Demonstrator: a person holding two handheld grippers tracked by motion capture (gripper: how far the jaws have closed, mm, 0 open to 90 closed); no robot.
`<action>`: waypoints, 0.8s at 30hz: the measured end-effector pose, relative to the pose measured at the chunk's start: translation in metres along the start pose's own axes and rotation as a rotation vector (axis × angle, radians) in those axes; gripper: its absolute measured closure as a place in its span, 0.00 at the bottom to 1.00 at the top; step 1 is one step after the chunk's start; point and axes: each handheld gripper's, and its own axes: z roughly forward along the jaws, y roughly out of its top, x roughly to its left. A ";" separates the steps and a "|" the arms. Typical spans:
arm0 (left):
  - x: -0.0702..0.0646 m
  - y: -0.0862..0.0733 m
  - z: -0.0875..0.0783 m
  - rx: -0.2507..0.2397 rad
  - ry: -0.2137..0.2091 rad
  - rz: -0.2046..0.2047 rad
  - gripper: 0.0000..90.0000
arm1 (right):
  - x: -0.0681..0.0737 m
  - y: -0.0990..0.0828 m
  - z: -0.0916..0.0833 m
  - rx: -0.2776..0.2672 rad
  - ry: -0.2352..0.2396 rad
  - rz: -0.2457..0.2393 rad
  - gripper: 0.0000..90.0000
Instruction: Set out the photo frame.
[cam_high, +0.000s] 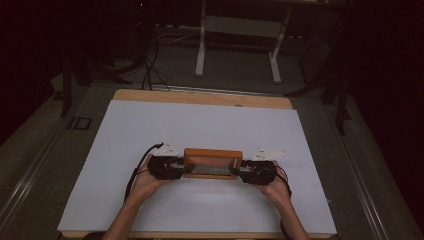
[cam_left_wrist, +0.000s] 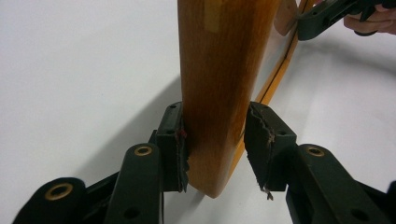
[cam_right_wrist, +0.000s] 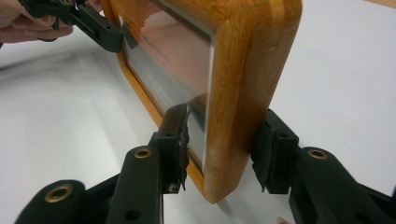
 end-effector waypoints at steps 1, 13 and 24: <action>0.000 0.000 0.000 0.001 -0.001 -0.003 0.67 | 0.000 0.000 0.000 0.001 0.000 0.004 0.65; 0.003 -0.001 0.002 0.001 -0.028 -0.048 0.67 | -0.004 -0.001 0.000 0.009 0.019 0.053 0.65; 0.007 -0.002 0.005 0.010 -0.046 -0.091 0.67 | -0.006 -0.002 0.003 0.013 0.026 0.090 0.65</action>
